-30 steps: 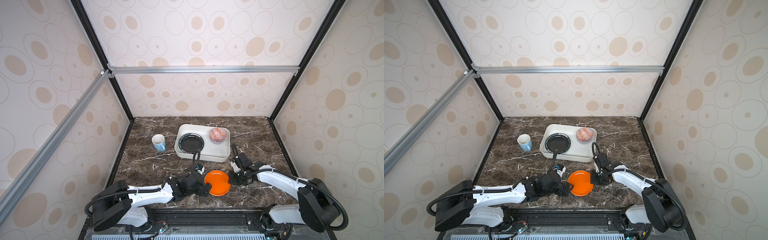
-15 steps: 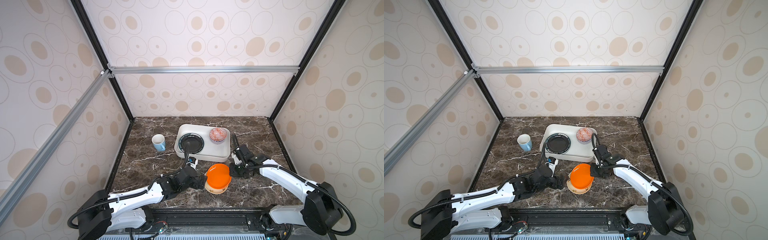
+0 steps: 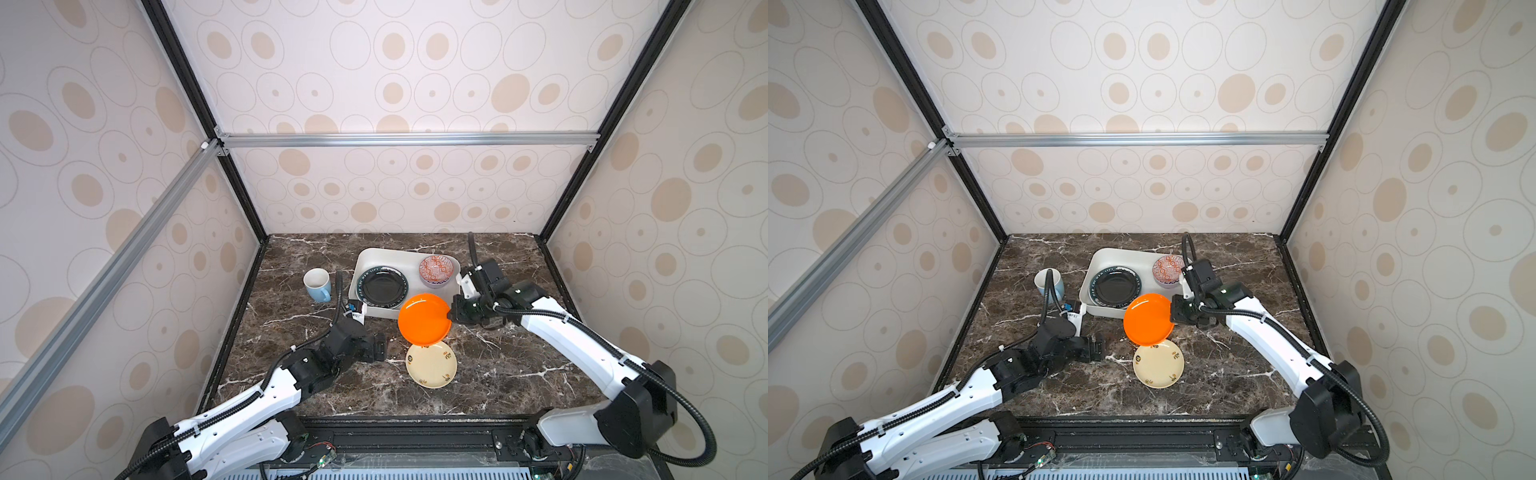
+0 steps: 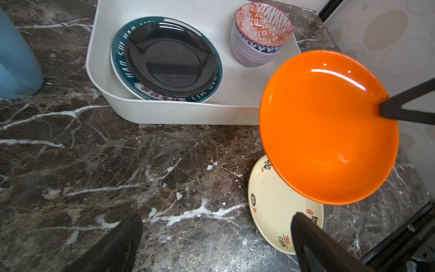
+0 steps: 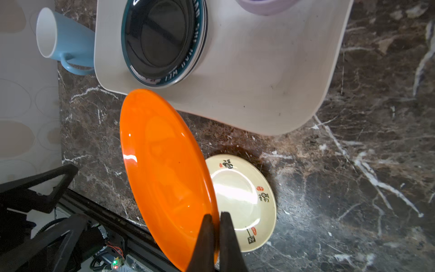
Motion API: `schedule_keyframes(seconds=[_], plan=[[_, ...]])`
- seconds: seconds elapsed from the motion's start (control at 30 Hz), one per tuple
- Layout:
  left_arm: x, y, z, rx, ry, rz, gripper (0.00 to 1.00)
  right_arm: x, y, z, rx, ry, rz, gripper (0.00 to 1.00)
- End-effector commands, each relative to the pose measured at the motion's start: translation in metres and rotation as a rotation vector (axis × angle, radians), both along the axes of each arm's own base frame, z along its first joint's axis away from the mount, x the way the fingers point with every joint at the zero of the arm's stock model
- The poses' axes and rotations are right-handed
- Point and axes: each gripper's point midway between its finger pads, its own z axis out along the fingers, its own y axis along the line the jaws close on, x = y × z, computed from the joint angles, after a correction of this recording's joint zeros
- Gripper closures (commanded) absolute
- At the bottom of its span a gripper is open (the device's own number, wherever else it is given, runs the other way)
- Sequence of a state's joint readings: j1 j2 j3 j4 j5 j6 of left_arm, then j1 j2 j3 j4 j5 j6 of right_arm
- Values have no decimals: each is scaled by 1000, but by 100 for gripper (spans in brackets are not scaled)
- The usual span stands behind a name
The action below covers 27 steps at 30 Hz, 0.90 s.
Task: Place the mixed dishes into the plastic bin
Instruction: 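Lift the orange plate with the right gripper and carry it into the bin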
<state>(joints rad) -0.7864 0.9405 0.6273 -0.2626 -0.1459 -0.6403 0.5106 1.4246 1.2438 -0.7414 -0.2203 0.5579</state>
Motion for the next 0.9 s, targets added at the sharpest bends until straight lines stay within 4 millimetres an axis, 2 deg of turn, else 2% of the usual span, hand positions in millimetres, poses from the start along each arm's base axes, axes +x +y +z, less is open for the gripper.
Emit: schedule_keyframes(seconds=[0.0,0.1,0.23,0.37,0.47,0.67,0.87], plan=[[9,10,18,26,-27,11,1,24,20,7,22,-8,25,100],[19,20,22,41,-29,32,1,55,36,6,14,-22,37,100],[32,36,24,64,-19,63,1,98,58,-4,-4,-21,59,100],[45,49,21,77,5,87,1,134,82,-25,0,9,81,100],[53,55,16,87,24,95,1,153,97,-47,13,47,95,100],[62,64,5,99,61,109,1,173,112,-83,18,99,99,100],[68,68,-4,90,83,112,1,179,112,-96,11,120,98,98]])
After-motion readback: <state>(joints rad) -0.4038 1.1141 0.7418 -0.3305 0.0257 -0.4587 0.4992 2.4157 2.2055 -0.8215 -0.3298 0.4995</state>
